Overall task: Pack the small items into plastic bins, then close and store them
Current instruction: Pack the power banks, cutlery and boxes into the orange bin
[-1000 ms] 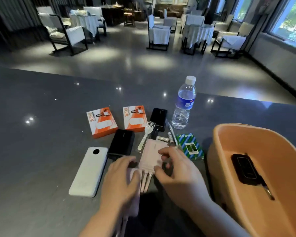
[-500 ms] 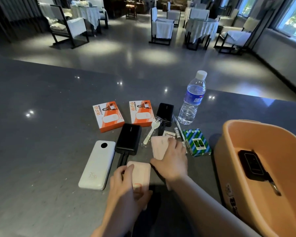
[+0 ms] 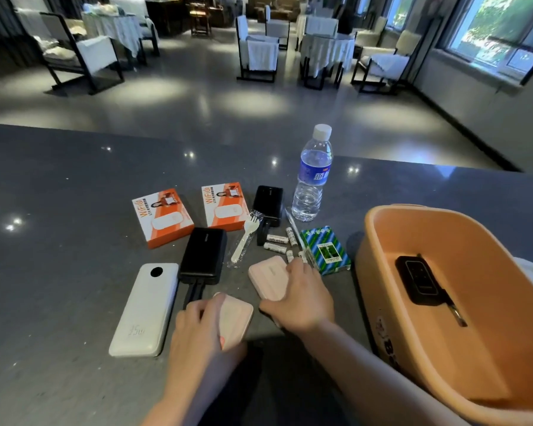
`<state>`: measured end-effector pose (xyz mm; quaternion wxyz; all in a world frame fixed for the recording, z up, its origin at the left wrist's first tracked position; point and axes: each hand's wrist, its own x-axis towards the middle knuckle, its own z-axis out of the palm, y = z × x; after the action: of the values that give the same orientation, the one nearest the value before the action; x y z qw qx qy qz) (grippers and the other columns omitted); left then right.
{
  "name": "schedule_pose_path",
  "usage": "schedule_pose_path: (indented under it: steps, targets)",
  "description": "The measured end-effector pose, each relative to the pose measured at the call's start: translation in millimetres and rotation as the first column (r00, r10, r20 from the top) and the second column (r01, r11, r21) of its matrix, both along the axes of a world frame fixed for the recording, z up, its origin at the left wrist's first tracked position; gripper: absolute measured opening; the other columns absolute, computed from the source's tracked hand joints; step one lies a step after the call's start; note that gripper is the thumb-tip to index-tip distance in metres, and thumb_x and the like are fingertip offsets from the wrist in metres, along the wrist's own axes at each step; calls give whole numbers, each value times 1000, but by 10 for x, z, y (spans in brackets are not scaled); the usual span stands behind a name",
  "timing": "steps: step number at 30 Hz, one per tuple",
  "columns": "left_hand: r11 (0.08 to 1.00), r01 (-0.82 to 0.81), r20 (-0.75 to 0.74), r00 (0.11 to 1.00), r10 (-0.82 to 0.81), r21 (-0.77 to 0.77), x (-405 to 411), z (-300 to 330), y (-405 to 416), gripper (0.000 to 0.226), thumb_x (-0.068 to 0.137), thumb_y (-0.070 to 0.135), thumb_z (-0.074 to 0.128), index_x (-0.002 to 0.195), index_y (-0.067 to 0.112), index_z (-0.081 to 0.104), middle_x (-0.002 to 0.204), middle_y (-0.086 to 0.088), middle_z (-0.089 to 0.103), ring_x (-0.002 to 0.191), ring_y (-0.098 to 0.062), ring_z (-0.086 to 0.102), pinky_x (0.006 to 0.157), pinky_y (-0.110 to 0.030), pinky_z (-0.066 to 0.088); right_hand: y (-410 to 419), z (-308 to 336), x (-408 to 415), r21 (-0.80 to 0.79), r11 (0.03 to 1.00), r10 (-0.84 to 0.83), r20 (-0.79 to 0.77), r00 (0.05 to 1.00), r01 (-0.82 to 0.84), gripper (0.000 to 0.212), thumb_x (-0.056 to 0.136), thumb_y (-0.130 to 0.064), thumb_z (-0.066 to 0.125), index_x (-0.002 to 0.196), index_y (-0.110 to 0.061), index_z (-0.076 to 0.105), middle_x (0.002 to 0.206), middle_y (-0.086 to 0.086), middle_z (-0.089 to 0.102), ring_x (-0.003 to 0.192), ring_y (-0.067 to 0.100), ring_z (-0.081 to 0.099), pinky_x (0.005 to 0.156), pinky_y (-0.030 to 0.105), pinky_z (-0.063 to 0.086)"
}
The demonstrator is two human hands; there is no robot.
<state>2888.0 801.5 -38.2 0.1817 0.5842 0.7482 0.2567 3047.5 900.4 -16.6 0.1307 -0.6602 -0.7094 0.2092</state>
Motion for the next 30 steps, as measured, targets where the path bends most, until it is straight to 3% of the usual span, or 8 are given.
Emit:
schedule_pose_path:
  steps: [4, 6, 13, 17, 19, 22, 25, 30]
  targets:
    - [995, -72, 155, 986, 61, 65, -7, 37, -9, 85, 55, 30, 81, 133, 36, 48, 114, 12, 42, 111, -11, 37, 89, -27, 35, -100, 136, 45, -9, 990, -141, -227, 964, 143, 75, 53, -59, 69, 117, -26, 47, 109, -11, 52, 104, 11, 52, 78, 27, 43]
    - [989, -95, 222, 973, 67, 117, 19, 107, -5, 86, 49, 26, 88, 128, 35, 56, 107, 14, 46, 108, -9, 39, 88, -31, 39, -159, 296, 63, 42, 990, -116, -285, 951, 133, 76, 52, -60, 66, 117, -29, 46, 106, -15, 48, 102, 7, 49, 76, 24, 38]
    - [957, 30, 278, 954, -114, 289, 377, 550, 360, 90, 49, 25, 90, 126, 47, 49, 110, 18, 44, 108, -5, 38, 85, -32, 37, -332, 1089, 535, 257, 953, -50, -394, 918, 162, 67, 51, -64, 66, 109, -45, 40, 102, -25, 47, 96, -3, 46, 72, 19, 42]
    - [922, 60, 292, 939, -182, 383, 677, 720, 587, 88, 50, 23, 89, 126, 45, 52, 113, 18, 48, 109, -2, 39, 91, -31, 35, -311, 1333, 1191, 298, 915, -163, -348, 923, 274, 67, 54, -67, 65, 111, -40, 42, 100, -23, 49, 94, 0, 50, 70, 24, 47]
    - [914, 77, 316, 924, -216, 399, 802, 755, 665, 87, 50, 20, 90, 126, 42, 54, 114, 17, 49, 111, -5, 42, 95, -31, 35, -240, 1333, 1513, 248, 904, -271, -299, 915, 349, 67, 56, -66, 65, 111, -37, 43, 99, -19, 52, 90, 5, 54, 70, 30, 50]
    - [909, 112, 343, 902, -263, 402, 935, 756, 723, 85, 49, 18, 90, 125, 38, 57, 114, 12, 52, 108, -7, 44, 93, -29, 35, -109, 1167, 1846, 154, 889, -401, -192, 895, 432, 68, 59, -68, 67, 115, -37, 44, 100, -15, 56, 83, 3, 55, 61, 25, 45]
    - [907, 140, 349, 891, -290, 397, 1016, 738, 736, 83, 50, 17, 89, 124, 39, 57, 113, 16, 51, 109, -7, 44, 92, -31, 35, 51, 929, 1946, 71, 904, -419, -54, 906, 422, 74, 58, -71, 65, 118, -35, 43, 100, -15, 54, 83, 4, 53, 55, 21, 37]
    - [912, 153, 359, 884, -299, 381, 1032, 717, 769, 85, 52, 23, 86, 125, 48, 52, 112, 37, 41, 107, 2, 38, 87, -28, 35, 348, 595, 1813, -121, 913, -383, 78, 921, 390, 79, 60, -70, 59, 122, -22, 45, 105, -6, 57, 94, 16, 56, 67, 31, 47]
